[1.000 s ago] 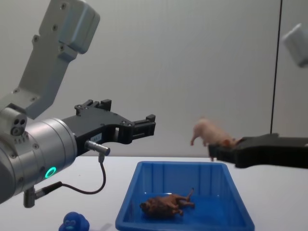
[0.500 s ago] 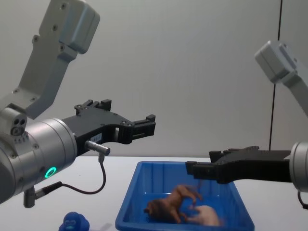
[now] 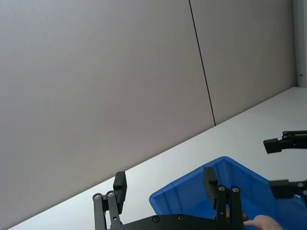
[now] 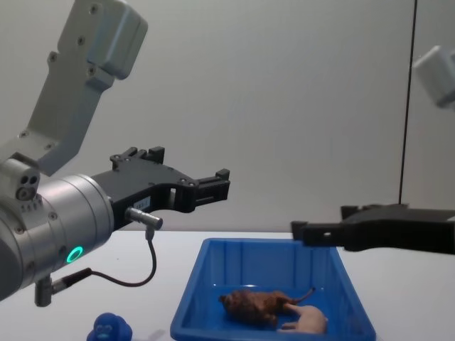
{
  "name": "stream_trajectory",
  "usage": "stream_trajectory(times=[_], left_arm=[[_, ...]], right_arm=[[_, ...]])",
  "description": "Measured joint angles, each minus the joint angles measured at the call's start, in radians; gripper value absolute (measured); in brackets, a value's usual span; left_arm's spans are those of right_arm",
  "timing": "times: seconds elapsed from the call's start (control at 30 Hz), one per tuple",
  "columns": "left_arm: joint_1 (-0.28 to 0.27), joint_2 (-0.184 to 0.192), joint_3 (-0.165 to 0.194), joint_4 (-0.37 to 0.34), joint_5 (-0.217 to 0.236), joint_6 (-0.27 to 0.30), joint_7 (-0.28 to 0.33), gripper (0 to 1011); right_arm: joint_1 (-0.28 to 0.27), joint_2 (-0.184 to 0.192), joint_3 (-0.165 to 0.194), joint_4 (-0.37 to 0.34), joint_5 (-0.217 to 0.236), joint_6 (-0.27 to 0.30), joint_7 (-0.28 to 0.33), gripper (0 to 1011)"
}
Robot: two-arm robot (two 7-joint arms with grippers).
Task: Pick up the two dolls from the table and place them into the box.
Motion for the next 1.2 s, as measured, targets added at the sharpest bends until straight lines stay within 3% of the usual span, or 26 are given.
stream_trajectory(times=[0.3, 0.83, 1.2], left_arm=[[0.000, 0.000, 0.000, 0.000, 0.000, 0.000, 0.000, 1002], [0.004, 0.003, -0.001, -0.005, 0.003, 0.006, 0.002, 1002], [0.049, 0.042, -0.013, -0.063, 0.005, 0.054, 0.050, 1002]], right_arm=[[-0.018, 0.042, 0.037, -0.005, 0.047, -0.031, -0.005, 1001], [-0.035, 0.083, 0.069, 0.008, 0.066, -0.073, -0.001, 1000], [-0.038, 0.093, 0.077, 0.012, 0.071, -0.083, 0.000, 1001]])
